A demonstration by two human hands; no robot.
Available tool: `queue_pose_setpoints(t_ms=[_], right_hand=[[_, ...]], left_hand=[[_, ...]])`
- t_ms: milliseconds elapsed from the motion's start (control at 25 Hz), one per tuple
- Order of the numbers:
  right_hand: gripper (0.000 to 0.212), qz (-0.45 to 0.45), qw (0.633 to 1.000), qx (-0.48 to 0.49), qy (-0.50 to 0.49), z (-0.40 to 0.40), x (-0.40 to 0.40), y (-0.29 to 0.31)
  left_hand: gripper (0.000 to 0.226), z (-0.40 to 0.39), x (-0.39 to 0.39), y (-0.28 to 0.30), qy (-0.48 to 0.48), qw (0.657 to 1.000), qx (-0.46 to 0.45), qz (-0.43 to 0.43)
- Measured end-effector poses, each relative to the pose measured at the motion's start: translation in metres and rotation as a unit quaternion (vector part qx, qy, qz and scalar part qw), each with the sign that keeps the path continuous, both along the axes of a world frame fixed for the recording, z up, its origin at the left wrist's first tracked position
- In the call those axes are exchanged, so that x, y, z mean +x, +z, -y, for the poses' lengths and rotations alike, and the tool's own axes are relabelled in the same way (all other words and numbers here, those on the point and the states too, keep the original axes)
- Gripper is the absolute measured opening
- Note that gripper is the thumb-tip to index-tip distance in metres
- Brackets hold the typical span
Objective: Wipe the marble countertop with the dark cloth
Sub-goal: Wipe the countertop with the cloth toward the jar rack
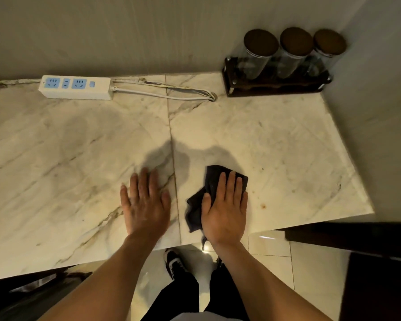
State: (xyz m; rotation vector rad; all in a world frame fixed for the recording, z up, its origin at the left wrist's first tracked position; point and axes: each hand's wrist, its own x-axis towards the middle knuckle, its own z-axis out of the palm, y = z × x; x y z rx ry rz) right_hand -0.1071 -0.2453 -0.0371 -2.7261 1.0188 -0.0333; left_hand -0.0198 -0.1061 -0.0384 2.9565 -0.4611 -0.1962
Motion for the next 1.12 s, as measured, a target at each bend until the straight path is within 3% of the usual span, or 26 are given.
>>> queue_pose_setpoints(t_ms=[280,560,720,1120], right_hand=[[0.063,-0.021,0.982,-0.018,0.189,0.037,-0.040,0.003],[0.066,-0.062,0.904,-0.032,0.422,0.103,-0.043,0.010],[0.067,-0.076,0.886,-0.026,0.458,0.121,-0.029,0.009],[0.066,-0.067,0.887,-0.024,0.457,0.148,0.022,0.008]], left_hand=[[0.064,0.002,0.003,0.004,0.004,1.000,-0.029,0.001],[0.058,0.037,0.001,0.013,-0.023,0.998,-0.054,-0.001],[0.060,0.058,0.000,0.009,-0.019,0.998,-0.061,-0.005],[0.058,0.073,-0.001,0.005,0.018,1.000,-0.005,0.004]])
